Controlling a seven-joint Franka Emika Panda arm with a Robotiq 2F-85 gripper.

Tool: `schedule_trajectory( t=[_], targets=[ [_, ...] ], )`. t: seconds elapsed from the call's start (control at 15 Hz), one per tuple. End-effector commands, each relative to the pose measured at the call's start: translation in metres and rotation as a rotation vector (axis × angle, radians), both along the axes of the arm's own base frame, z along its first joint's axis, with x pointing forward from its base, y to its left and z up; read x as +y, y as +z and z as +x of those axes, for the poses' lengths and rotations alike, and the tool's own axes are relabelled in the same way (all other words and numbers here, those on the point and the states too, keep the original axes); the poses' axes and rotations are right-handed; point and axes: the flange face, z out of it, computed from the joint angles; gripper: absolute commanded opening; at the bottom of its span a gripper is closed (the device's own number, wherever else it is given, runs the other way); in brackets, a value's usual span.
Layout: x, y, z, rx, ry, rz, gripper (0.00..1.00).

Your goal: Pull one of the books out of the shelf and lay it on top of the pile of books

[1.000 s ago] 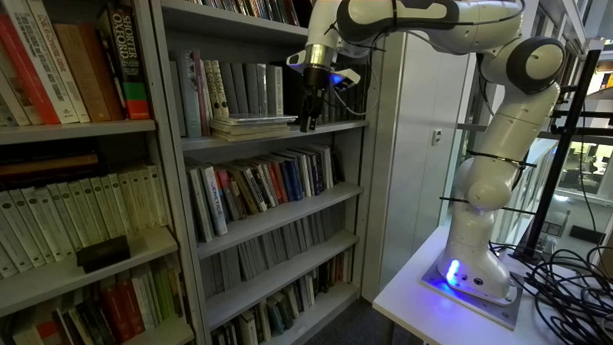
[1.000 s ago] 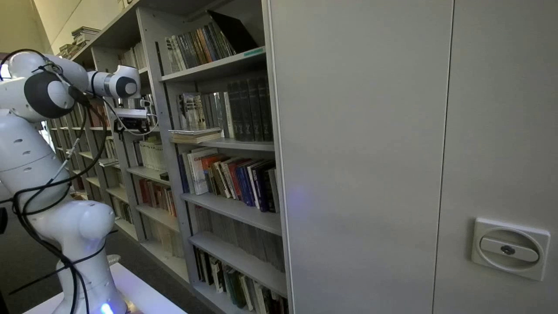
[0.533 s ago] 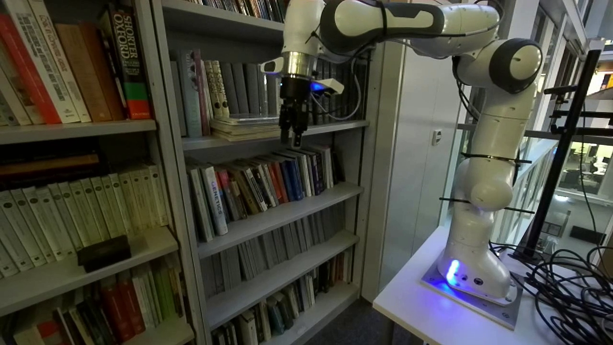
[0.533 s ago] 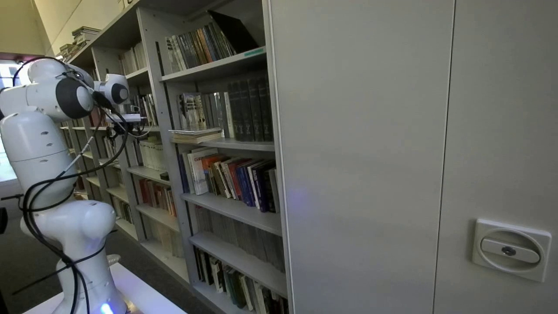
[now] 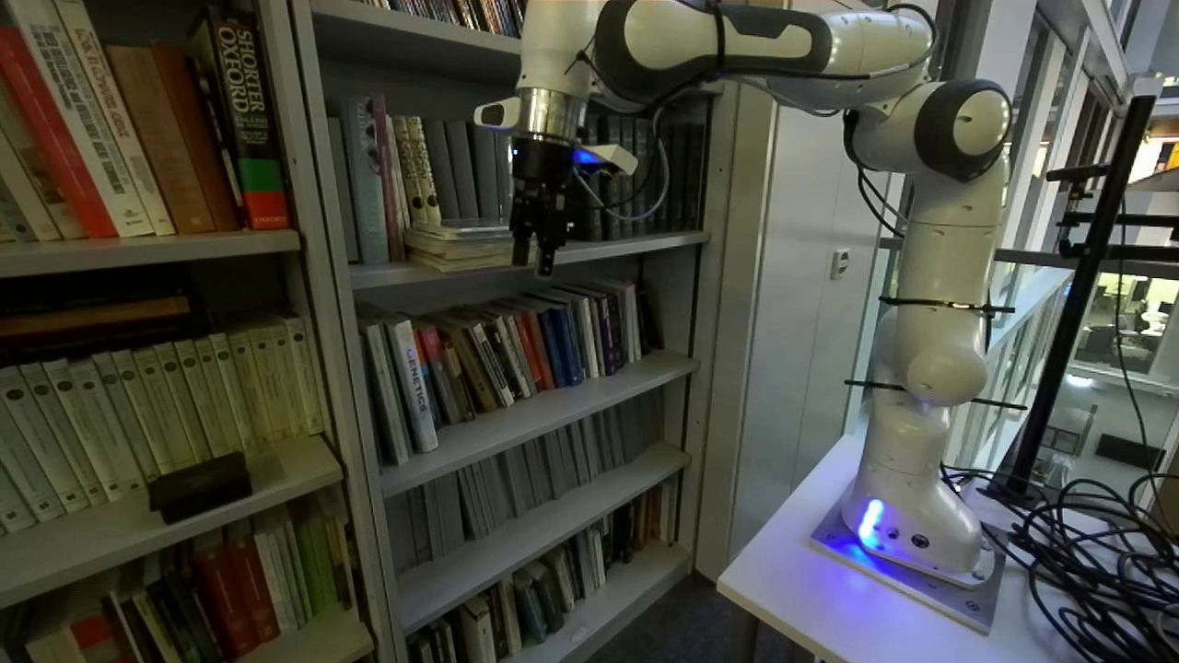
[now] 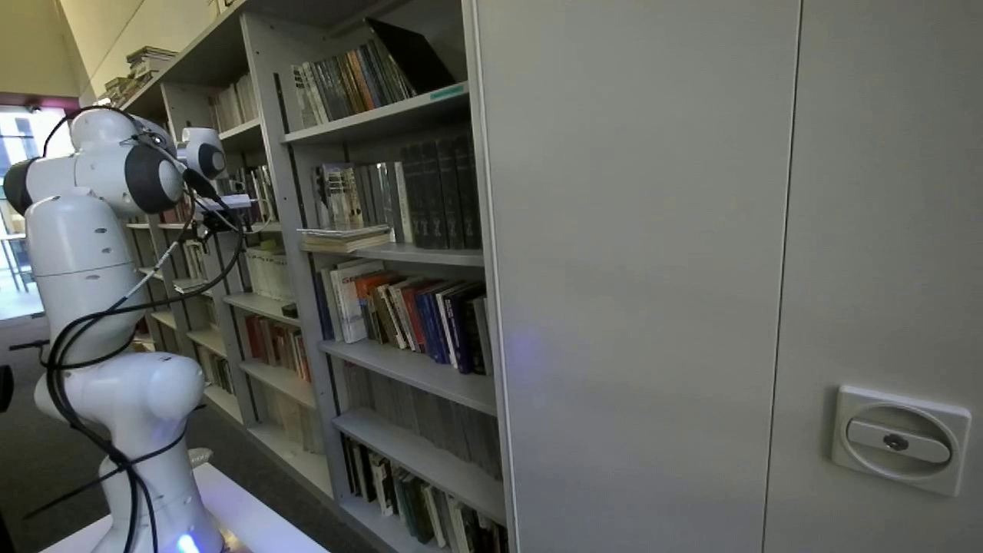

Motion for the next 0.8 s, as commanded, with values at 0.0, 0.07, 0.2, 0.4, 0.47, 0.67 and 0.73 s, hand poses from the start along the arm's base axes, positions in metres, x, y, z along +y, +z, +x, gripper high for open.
schedule_trajectory(
  t=[0.0,0.07,0.2,0.4,0.47,0.67,0.73],
  targets=[
    [0.001,0.001,0.0,0.001,0.001,-0.001,1.0],
    [0.001,0.001,0.0,0.001,0.001,-0.001,1.0],
    [0.001,0.001,0.0,0.001,0.001,-0.001,1.0],
    [-0.003,-0.005,0.03,0.007,-0.032,-0.031,1.0],
    [-0.007,-0.005,0.043,0.009,-0.047,-0.041,1.0],
    [-0.022,-0.003,0.076,0.013,-0.091,-0.05,1.0],
    [-0.025,-0.002,0.085,0.016,-0.1,-0.045,1.0]
  ],
)
